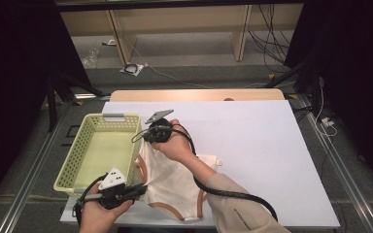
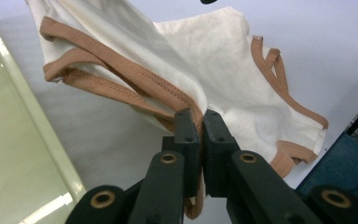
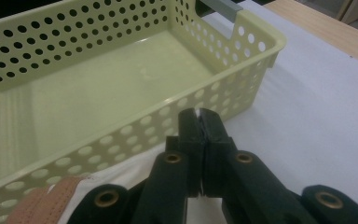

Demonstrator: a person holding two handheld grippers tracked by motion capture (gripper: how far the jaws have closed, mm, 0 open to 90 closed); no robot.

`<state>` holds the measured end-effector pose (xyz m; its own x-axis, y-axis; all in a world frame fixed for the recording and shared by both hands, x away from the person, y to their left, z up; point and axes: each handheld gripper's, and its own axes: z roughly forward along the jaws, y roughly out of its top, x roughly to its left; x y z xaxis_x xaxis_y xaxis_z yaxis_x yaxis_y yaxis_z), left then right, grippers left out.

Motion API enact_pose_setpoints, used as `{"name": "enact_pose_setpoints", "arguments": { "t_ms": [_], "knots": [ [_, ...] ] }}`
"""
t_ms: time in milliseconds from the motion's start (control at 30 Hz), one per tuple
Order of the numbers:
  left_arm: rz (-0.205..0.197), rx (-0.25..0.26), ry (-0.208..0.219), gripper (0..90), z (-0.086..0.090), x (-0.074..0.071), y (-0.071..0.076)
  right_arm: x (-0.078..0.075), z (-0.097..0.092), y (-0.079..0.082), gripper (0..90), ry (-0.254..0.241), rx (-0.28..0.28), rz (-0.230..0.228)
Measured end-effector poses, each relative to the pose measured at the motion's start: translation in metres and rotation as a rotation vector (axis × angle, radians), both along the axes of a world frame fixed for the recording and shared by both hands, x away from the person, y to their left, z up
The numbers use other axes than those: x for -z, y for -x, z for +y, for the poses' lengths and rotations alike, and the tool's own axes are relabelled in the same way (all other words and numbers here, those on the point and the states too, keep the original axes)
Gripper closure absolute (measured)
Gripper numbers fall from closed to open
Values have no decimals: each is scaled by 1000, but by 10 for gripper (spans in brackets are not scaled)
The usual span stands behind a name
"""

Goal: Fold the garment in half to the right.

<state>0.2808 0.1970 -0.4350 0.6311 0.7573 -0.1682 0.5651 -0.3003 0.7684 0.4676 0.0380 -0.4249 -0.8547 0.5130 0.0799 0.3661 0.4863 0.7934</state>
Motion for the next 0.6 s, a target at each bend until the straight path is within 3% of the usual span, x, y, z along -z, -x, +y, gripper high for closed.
{"name": "enact_pose_setpoints", "arguments": {
  "t_ms": [600],
  "knots": [
    [-6, 28, -24, 856, -10, 2, -2, 3, -11, 2, 895, -23, 13, -7]
  ]
}}
